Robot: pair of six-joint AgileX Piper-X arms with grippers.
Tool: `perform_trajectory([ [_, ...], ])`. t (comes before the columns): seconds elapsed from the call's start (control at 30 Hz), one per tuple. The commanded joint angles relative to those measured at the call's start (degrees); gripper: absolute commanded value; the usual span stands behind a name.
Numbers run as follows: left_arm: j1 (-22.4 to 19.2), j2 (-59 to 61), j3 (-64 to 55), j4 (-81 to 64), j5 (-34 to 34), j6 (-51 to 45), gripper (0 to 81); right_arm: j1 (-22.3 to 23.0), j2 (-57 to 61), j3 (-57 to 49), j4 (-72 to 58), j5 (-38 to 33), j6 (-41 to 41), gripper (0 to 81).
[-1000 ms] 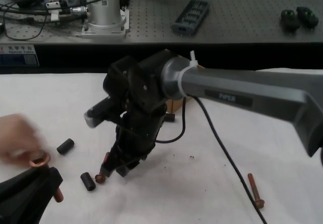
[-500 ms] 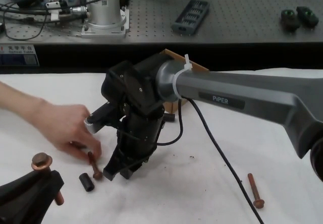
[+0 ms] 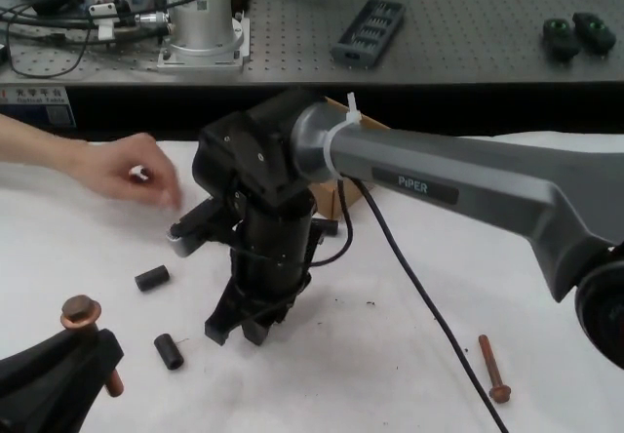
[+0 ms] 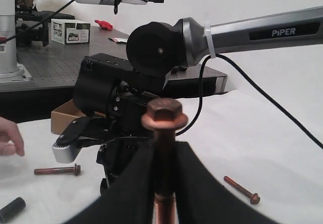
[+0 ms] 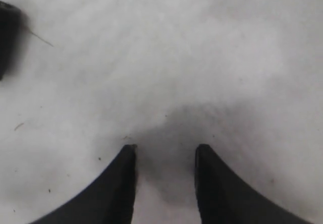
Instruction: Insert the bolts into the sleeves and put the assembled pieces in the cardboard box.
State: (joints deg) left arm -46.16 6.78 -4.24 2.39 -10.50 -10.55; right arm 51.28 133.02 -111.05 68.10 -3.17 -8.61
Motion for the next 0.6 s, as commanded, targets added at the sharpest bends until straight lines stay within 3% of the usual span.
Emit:
perform_trajectory([
  [0.0, -0.3, -0.5, -0.2, -0.8, -0.8, 0.6, 0.6, 0.4, -2.5, -1.8, 1.1, -0.3, -0.2, 28.9],
  [0.2, -0.3, -0.5, -0.2, -0.8, -0.8, 0.6, 0.6, 1.7, -6.2, -3.2, 0.3, -0.8, -0.2, 28.9],
  [0.37, -0.3, -0.5, -0.2, -0.8, -0.8, 0.6, 0.6, 2.7, -7.8, -3.8, -2.7, -9.4, 0.0, 28.9],
  [0.57, -0.3, -0.5, -0.2, -0.8, 0.9, 0.2, 0.6, 4.3, -7.6, -3.9, -5.3, -10.5, 0.0, 28.9],
])
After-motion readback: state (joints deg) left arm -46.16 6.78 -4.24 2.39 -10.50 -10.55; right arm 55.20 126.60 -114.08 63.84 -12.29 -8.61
